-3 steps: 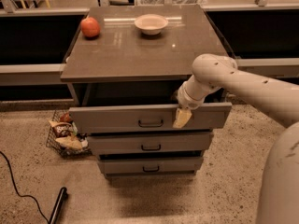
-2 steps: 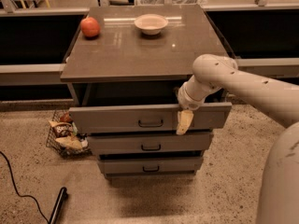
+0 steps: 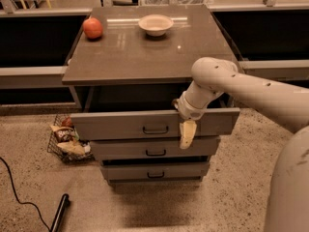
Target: Open top drawer
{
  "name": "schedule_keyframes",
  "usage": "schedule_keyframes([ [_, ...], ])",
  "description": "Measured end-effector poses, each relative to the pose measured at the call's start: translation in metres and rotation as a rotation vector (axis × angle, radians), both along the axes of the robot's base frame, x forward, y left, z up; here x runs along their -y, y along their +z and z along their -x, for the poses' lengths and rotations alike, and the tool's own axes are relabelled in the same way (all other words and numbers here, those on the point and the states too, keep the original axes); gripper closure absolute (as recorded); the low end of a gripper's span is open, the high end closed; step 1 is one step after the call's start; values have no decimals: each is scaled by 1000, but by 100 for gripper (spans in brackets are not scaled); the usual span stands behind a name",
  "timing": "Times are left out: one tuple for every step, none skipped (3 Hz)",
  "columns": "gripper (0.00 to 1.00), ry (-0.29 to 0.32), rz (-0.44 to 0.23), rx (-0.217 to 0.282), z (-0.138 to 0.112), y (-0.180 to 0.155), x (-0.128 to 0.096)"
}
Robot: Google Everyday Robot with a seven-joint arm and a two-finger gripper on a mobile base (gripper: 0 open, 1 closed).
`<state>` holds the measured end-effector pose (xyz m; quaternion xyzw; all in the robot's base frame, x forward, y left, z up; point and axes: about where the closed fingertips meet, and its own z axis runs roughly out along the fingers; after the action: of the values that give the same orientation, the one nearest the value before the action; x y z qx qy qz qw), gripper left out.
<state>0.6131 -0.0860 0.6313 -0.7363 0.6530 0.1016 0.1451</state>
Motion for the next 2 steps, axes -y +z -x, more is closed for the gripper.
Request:
schedule_keyframes([
  [19,0,0,0,0,2,0],
  [42,4,3,-7,4,4,-1],
])
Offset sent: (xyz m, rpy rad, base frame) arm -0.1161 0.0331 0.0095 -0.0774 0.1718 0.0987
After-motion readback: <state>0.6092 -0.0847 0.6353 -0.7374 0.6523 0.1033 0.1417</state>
